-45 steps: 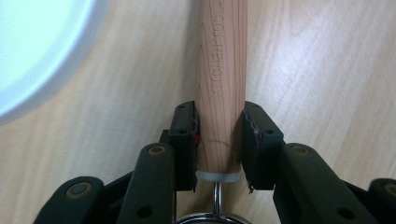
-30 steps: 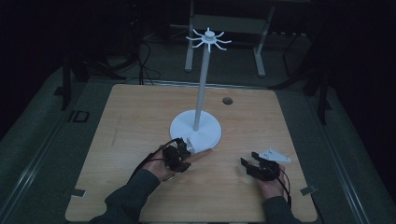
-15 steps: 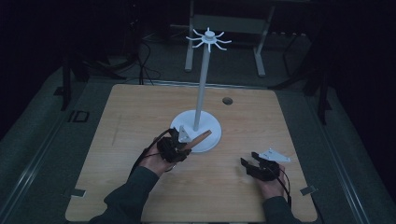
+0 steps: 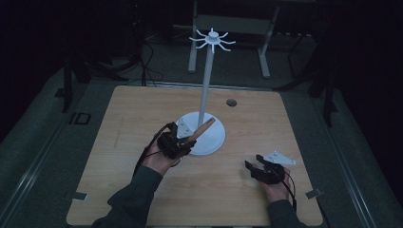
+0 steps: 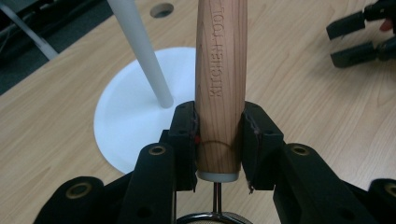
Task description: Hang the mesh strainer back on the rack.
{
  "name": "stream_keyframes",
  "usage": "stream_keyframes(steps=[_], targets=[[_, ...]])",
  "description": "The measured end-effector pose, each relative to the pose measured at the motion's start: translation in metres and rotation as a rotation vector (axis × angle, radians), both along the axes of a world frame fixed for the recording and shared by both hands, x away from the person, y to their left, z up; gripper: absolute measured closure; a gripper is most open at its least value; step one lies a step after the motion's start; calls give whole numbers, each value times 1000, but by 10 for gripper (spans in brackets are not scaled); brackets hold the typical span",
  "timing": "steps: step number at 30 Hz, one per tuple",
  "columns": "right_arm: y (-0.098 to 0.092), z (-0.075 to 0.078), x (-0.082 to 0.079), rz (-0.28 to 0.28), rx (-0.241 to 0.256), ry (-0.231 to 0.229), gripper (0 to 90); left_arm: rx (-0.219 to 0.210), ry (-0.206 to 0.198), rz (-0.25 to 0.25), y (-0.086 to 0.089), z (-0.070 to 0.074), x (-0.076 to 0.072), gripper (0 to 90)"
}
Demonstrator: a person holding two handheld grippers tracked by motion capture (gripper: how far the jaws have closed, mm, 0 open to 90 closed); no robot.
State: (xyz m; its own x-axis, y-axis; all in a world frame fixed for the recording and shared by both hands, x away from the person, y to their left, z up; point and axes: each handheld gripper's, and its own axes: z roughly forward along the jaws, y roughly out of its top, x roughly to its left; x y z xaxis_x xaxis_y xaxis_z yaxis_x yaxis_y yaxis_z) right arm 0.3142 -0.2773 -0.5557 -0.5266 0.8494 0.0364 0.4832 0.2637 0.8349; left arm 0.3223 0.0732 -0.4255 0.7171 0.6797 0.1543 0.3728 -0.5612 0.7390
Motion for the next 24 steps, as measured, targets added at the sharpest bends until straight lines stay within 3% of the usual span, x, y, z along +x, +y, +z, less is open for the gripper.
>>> stream_keyframes(steps=[12, 24], targets=[[0, 0, 0, -1, 1, 1, 399, -77, -57, 59, 3, 12, 0, 687], [0, 0, 0, 0, 0, 0, 398, -117, -119, 113, 2, 24, -1, 687]])
